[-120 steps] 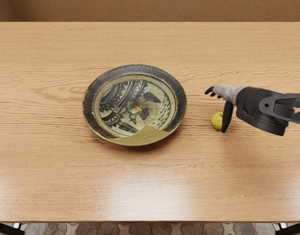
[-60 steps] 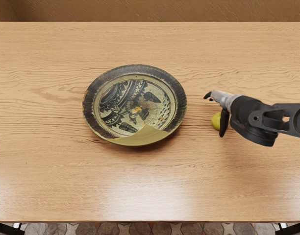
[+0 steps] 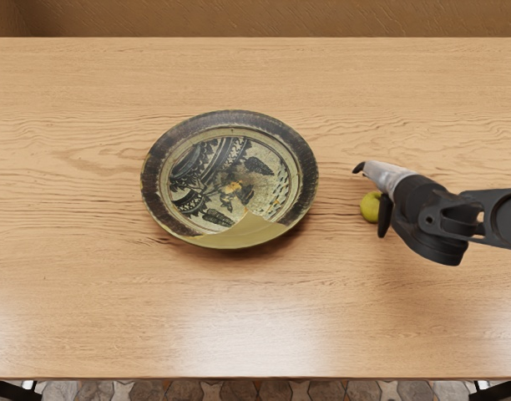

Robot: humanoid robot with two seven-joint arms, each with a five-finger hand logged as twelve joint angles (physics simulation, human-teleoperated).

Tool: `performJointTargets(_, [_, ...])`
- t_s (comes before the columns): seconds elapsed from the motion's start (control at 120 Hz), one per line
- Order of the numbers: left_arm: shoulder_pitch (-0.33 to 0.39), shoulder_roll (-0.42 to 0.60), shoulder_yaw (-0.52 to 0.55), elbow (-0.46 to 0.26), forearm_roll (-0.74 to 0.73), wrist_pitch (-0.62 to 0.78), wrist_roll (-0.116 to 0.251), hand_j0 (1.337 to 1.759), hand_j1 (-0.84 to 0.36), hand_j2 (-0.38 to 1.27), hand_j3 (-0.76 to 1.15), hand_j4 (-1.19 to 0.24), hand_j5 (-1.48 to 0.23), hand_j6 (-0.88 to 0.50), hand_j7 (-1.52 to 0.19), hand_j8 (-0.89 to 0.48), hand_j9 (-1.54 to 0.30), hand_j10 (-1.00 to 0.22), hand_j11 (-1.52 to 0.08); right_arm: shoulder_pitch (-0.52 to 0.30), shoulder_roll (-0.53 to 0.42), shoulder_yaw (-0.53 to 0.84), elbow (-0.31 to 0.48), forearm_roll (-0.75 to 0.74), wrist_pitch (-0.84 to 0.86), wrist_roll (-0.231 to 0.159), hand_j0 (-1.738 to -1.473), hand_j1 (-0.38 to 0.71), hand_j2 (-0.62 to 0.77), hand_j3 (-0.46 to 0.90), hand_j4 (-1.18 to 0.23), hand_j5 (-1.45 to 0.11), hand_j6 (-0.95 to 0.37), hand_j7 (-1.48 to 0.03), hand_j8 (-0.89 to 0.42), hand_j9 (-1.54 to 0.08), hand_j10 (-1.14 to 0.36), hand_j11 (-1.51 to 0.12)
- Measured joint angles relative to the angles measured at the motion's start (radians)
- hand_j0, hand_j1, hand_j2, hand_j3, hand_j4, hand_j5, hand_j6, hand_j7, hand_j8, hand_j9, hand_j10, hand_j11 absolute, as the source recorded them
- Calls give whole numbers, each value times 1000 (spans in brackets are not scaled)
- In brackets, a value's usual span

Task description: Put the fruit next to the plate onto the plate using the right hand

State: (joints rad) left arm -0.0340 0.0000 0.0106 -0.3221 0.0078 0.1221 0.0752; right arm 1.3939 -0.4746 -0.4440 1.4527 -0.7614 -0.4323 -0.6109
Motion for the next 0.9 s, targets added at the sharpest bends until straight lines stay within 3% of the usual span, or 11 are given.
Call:
performJointTargets(0.408, [-1, 0, 0, 0, 0, 0, 0, 1658, 349, 0, 0, 0, 0, 0, 0, 0, 0, 0, 0, 13, 25, -1, 12, 2, -11, 0, -1658, -11, -55, 0, -284, -368, -285, -368, -285, -368, -284, -368])
performJointTargets(0.9, [-1, 0, 0, 0, 0, 0, 0, 1658, 349, 0, 0, 0, 0, 0, 0, 0, 0, 0, 0, 24, 3, -10, 78, 2, -53, 0, -1658, 30, -62, 0, -318, -412, -319, -411, -318, -411, -318, -411])
